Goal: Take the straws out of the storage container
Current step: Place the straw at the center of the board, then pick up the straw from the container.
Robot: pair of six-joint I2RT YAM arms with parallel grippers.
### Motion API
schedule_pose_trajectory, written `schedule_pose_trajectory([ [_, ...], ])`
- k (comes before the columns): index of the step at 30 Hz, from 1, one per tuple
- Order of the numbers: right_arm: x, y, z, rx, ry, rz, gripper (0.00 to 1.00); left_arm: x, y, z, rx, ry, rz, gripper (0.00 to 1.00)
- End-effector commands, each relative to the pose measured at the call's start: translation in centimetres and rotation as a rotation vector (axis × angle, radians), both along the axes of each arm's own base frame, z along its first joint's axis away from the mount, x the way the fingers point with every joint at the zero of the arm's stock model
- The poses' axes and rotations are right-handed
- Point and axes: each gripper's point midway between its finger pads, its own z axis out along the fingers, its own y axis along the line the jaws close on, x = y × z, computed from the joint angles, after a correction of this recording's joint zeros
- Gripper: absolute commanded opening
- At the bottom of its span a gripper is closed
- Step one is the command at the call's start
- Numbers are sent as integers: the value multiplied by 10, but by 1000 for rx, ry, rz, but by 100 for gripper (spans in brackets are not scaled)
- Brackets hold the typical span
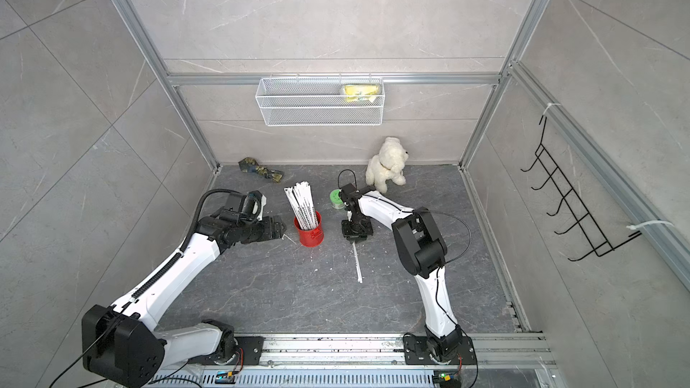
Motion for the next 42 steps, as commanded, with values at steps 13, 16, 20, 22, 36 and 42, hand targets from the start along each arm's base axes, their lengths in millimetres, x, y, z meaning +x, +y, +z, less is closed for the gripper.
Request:
schedule_pose_trajectory([
  [13,5,24,99,243,-304,51,27,0,-4,12,-1,-23,-36,88],
  [16,6,37,127,289,-403,79,27,1,-3,14,0,-33,-32,88],
  [20,8,60,147,307,-478,140,27,0,-5,14,-4,-32,-36,88],
  [22,9,72,152,317,-492,162,27,0,-5,15,-7,-34,-38,88],
  [36,29,131,158,368,-543,271,35,-1,-6,16,-14,-38,-43,88],
  [42,40,140,149,354,-536,280,35,-1,-6,16,-12,-34,-43,88],
])
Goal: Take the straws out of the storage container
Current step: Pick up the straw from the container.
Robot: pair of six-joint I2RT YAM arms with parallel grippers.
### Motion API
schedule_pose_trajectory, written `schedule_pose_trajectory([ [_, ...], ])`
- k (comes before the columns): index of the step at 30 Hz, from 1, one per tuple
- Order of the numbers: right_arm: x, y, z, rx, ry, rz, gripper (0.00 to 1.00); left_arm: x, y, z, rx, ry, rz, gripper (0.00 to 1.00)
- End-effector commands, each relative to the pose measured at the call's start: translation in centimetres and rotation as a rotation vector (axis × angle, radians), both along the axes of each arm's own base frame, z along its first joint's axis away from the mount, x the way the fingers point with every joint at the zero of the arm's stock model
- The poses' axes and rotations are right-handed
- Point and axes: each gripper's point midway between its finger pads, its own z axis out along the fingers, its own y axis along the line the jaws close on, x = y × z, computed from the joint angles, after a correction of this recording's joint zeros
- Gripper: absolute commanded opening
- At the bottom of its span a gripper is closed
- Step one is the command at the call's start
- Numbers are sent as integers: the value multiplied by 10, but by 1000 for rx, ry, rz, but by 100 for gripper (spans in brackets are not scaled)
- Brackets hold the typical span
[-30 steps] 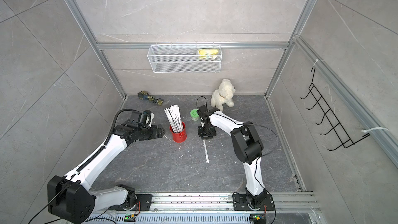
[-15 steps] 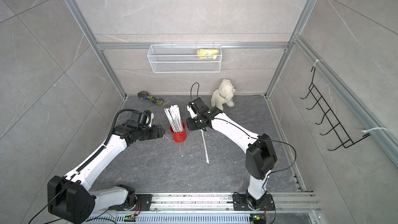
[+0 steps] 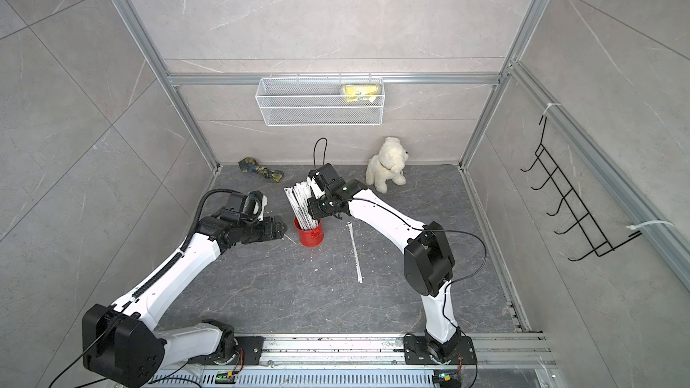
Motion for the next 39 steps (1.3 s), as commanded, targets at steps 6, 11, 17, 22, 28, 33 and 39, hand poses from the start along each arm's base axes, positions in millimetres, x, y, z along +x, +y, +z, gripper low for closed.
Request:
schedule_pose_trajectory([
  [6,13,10,-9,-34,-12,13,35,0,-5,16,-13,-36,-39,88],
  [11,19,10,-15,-55,-6,0,35,0,-6,14,-13,-29,-42,88],
  [17,24,10,-16,-65,-10,-10,34,-1,-7,14,-16,-27,-47,88],
  [22,28,8,-16,-75,-9,-17,32,-1,-8,14,-16,-28,-50,88],
  [28,28,11,-19,-74,-1,-12,23,-1,-8,14,-15,-27,-51,88],
  [33,29,10,-20,-80,-3,-11,22,-1,-8,14,-16,-26,-52,88],
  [39,31,11,-23,-87,2,-8,23,-1,-9,13,-14,-23,-53,88],
])
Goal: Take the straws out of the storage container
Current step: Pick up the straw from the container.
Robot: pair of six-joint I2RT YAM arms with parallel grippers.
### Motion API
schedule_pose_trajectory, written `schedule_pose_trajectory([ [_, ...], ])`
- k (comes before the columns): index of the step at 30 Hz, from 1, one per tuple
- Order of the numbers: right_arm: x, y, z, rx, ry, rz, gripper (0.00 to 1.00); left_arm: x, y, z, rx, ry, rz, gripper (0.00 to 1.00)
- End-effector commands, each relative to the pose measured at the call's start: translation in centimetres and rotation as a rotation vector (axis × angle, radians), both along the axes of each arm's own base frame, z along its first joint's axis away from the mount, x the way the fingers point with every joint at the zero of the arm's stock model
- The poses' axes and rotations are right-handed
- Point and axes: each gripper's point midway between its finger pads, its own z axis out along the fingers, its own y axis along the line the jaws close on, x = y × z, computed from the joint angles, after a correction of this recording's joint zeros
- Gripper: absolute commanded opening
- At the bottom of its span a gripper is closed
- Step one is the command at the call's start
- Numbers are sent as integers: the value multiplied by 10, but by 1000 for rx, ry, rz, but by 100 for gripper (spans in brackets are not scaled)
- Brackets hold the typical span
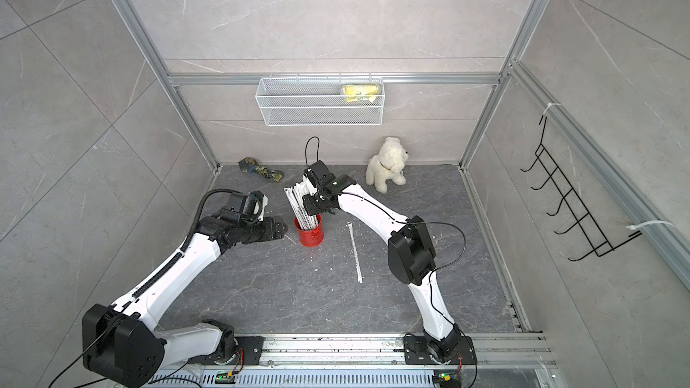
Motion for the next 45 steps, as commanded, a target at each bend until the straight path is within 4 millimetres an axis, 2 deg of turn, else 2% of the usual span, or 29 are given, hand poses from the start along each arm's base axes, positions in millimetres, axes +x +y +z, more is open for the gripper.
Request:
schedule_pose_trajectory([
  [1,5,-2,0,-17,-4,1,23,0,-6,13,-13,-23,-44,88],
  [8,2,-3,4,-16,2,7,17,0,-7,13,-15,-23,-46,88],
  [21,-9,-16,21,-17,-25,3,14,0,-7,12,-14,-18,-46,88],
  [41,-13,-33,77,-11,-128,-16,14,-1,-8,14,-12,-24,-49,88],
  [45,-17,-37,94,4,-145,-17,14,-2,-8,16,-13,-28,-50,88],
])
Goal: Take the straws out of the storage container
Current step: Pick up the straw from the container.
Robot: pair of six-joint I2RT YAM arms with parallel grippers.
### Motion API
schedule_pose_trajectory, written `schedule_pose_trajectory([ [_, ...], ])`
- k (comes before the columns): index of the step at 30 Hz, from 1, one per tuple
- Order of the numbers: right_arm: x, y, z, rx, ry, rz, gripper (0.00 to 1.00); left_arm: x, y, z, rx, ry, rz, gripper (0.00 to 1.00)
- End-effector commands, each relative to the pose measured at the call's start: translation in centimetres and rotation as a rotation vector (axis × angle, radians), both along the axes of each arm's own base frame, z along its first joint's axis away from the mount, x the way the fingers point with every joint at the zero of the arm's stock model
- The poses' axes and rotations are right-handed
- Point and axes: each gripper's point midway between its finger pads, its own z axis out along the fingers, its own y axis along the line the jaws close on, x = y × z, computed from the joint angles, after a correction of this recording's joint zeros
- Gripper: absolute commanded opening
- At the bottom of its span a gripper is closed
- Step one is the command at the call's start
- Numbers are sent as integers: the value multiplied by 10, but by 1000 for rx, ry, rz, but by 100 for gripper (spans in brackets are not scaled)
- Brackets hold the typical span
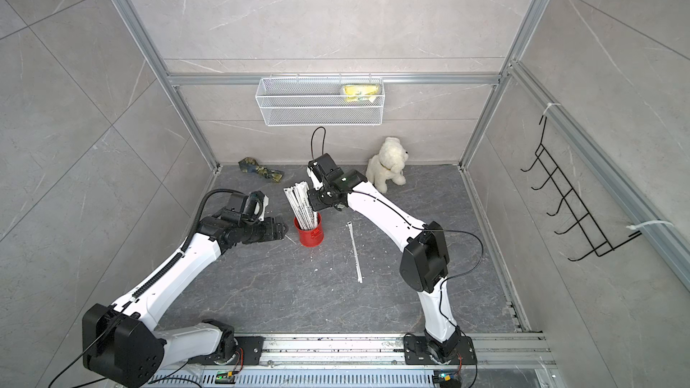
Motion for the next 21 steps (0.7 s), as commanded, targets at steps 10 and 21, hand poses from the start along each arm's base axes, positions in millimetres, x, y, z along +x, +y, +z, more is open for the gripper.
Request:
schedule_pose_trajectory([
  [10,-29,-24,116,82,-114,33,14,-2,-7,18,-21,-31,-43,88],
  [21,-57,-48,158,67,-105,46,13,-3,-7,22,-25,-42,-46,89],
])
